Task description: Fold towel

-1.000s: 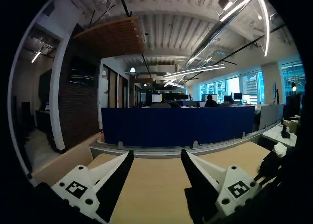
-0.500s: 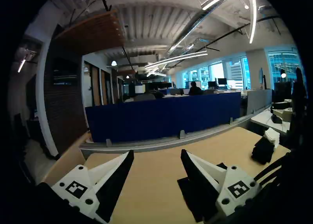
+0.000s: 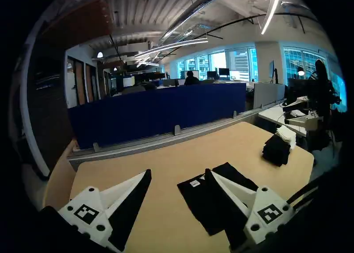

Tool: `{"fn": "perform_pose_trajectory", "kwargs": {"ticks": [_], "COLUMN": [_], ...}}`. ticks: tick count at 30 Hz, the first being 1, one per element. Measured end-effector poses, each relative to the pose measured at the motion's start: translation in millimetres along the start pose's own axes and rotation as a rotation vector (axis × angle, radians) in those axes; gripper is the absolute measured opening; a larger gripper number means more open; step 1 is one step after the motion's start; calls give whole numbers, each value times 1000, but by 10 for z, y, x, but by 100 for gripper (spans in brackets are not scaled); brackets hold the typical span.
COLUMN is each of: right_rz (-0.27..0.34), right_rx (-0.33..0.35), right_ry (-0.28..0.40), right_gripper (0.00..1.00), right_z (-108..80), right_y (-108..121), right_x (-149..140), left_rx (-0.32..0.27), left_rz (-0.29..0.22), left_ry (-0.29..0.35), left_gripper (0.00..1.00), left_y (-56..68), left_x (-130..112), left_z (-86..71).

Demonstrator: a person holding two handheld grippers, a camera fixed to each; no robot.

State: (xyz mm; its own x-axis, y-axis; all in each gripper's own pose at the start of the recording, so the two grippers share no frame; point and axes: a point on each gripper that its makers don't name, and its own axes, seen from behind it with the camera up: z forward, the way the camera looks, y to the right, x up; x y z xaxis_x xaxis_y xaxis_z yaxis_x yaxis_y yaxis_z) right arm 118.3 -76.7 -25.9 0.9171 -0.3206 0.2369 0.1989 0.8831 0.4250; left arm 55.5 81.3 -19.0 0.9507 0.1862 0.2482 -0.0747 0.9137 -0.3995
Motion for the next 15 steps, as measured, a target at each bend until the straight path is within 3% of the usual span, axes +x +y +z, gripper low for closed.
{"fn": "perform_pose_trajectory", "kwargs": {"ticks": [6,15], "right_rz": [-12,-2], "right_rx": [29,64], "right_ry": [-32,-89], "right_gripper": [100,100], "right_z": [62,194], "right_y": [-114,-324], "right_x": [-185,-690], "left_rx": [-16,-62], "left_rz": [29,52], "left_ry": [-35,-103], "left_gripper": [89,89], "left_y": [62,315], "left_x": [-198,-696], "left_z": [81,241]}}
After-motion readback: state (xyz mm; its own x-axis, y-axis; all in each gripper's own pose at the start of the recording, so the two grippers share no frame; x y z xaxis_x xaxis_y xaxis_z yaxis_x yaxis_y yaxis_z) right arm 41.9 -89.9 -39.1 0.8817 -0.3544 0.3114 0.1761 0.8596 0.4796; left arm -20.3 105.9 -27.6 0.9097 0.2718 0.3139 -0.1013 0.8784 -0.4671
